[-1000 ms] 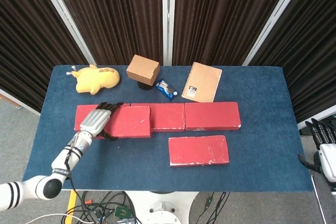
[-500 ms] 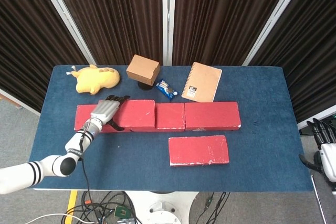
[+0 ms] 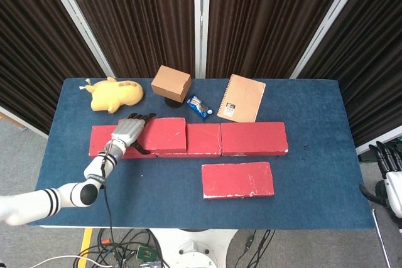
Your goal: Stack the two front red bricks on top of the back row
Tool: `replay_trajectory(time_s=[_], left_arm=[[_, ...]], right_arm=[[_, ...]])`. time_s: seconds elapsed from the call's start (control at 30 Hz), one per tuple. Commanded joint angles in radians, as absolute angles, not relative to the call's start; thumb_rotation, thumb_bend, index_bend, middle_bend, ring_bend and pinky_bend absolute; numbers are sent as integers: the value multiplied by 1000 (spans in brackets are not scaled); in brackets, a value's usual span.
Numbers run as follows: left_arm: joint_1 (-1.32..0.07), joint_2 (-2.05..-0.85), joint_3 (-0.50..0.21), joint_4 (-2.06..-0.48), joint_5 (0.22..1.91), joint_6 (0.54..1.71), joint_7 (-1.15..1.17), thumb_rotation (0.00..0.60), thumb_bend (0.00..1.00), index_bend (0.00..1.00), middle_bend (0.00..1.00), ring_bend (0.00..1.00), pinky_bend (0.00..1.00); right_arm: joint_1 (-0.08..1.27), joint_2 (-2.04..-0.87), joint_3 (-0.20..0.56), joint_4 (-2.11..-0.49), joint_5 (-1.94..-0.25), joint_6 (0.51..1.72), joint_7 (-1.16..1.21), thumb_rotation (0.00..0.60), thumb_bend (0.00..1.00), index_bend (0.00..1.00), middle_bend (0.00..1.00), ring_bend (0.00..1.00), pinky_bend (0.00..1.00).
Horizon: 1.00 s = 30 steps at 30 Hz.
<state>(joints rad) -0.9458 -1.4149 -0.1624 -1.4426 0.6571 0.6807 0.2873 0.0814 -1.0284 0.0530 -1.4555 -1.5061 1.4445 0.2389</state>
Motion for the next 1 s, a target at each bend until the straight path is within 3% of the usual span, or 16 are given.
replay_trajectory(time_s=[0.03, 0.67, 1.0], left_arm=[[-951, -1413, -157, -1439, 655, 674, 285, 600, 0, 0, 164, 112, 0], [-961, -1426, -131, -1410, 674, 653, 237, 600, 0, 0, 165, 108, 0], [-961, -1433, -128, -1402, 690, 654, 216, 600, 0, 0, 122, 19, 0]], right_arm=[[82, -1029, 52, -1456, -1506, 1442, 237, 600, 184, 0, 0, 0, 0], [84, -1030, 52, -1458, -1504, 1436, 230, 600, 183, 0, 0, 0, 0], [83, -1034, 53, -1452, -1500, 1435, 234, 600, 184, 0, 0, 0, 0]])
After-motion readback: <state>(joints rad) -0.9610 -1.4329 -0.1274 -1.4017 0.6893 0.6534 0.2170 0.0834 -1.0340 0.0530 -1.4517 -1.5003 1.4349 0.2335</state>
